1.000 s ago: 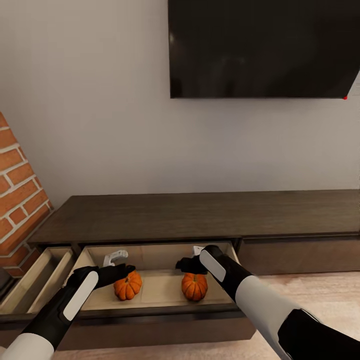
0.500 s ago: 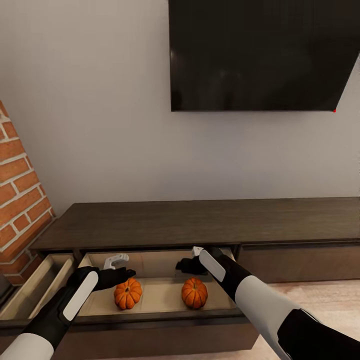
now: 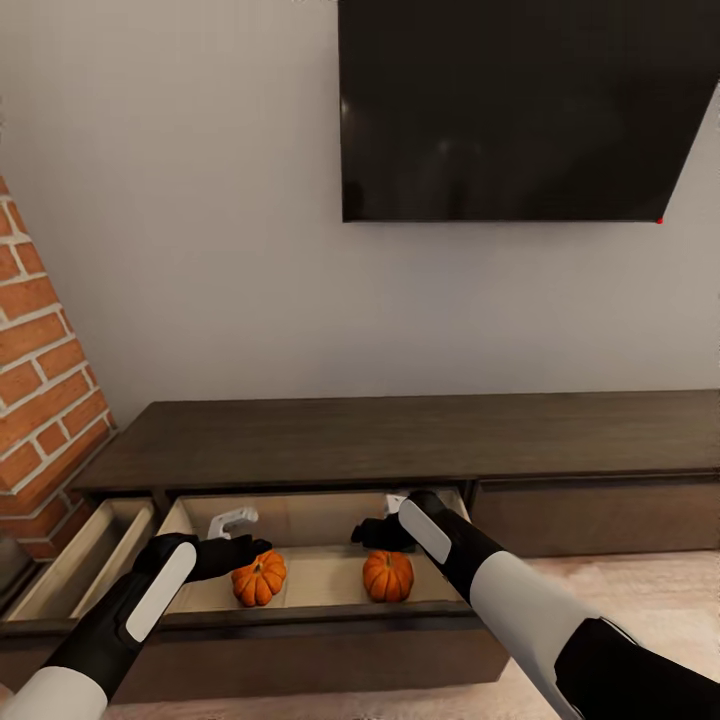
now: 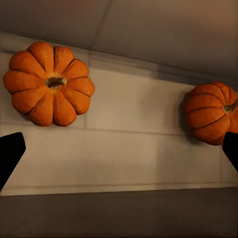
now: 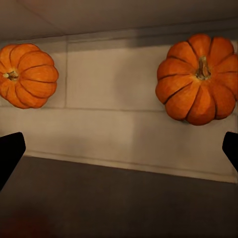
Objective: Place each of the two pumpkins and all three candles from the living room inside a cabinet in the living room (use any cabinet), then make sure every cabinet is closed, and position the cauldron so it is next to a table in the living room.
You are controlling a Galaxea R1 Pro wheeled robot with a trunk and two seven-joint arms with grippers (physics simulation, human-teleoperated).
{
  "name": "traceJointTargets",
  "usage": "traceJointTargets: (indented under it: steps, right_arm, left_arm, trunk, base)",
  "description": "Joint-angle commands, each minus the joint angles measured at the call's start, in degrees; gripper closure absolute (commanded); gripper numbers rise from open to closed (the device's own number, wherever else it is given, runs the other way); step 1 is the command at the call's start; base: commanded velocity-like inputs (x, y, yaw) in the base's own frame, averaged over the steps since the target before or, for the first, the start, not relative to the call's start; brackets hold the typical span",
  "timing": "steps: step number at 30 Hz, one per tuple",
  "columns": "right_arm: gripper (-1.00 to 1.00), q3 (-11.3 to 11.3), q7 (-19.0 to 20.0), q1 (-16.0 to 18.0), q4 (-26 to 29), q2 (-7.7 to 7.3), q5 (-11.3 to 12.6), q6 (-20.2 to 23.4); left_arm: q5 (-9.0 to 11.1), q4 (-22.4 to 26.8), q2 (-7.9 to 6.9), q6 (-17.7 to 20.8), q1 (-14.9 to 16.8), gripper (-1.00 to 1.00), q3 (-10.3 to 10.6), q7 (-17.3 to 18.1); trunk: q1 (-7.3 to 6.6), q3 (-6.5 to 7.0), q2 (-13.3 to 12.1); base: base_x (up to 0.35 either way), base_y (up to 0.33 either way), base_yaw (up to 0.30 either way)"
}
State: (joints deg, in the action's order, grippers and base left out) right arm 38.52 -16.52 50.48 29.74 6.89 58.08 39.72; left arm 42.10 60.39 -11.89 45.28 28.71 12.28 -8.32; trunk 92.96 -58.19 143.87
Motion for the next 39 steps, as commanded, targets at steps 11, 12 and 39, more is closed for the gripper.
traceJointTargets:
  steps: [11, 12, 39]
  right_arm:
    - [-1.0, 0.3, -0.5, 0.1, -0.1, -0.03, 0.6, 0.0]
    - [-1.0, 0.3, -0.5, 0.1, -0.1, -0.03, 0.6, 0.0]
    - [-1.0, 0.2, -0.4, 0.1, -0.2, -0.15, 0.4, -0.8]
  left_arm:
    - [0.6, 0.7, -0.06, 0.1, 0.0, -1.0, 0.1, -0.6]
    - [0.6, 0.7, -0.06, 0.1, 0.0, -1.0, 0.1, -0.6]
    - [1.1, 0.6, -0.06, 5.6, 0.0, -1.0, -0.3, -0.4]
  trunk:
    - [-0.02, -0.06, 0.0]
    - [-0.02, -0.06, 0.0]
    - [-0.66, 5.48, -0.3]
  base:
    - [-0.071, 0.0, 0.0]
    - [-0.004, 0.0, 0.0]
    - [-0.039, 0.0, 0.0]
